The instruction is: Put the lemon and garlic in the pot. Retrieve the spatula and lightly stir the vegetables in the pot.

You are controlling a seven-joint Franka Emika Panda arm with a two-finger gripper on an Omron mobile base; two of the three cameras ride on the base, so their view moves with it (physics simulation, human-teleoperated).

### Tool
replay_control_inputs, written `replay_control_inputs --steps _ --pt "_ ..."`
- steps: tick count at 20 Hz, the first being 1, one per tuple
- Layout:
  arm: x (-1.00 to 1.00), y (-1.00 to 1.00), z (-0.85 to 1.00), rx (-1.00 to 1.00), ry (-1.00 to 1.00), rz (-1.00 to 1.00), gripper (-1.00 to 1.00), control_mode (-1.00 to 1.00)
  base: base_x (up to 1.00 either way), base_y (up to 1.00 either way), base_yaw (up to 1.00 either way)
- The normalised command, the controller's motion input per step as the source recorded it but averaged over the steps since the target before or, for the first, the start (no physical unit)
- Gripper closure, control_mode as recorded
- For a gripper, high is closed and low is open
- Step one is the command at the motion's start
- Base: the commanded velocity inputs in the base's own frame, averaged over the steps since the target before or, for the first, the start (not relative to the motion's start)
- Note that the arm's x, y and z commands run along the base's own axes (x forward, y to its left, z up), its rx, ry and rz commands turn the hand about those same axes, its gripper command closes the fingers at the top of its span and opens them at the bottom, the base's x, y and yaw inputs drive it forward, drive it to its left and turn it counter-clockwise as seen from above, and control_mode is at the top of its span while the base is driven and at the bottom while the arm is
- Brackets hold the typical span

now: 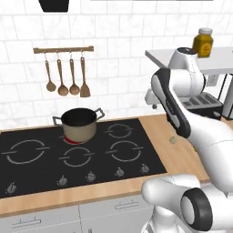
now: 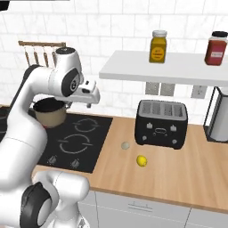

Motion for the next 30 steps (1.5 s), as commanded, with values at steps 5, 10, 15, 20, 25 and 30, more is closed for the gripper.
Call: replay_control_inputs --steps 5,10,15,20,25,30 --pt "-0.09 -0.78 -0.24 0.01 0.0 -0.02 -1.0 -1.0 0.0 0.0 0.0" --pt "0.13 -0.7 -0.46 0.0 0.06 -0.07 -1.0 -1.0 0.0 0.0 0.0" --pt "0.33 -0.3 -0.63 0.0 0.07 -0.12 -1.0 -1.0 0.0 0.0 0.0" --pt "0.31 -0.07 -0.68 0.0 0.07 -0.16 -1.0 -1.0 0.0 0.0 0.0" --pt "0.37 -0.01 -0.62 0.0 0.06 -0.18 -1.0 -1.0 0.0 0.0 0.0" --pt "0.35 -0.09 -0.48 0.0 0.05 -0.17 -1.0 -1.0 0.0 0.0 0.0"
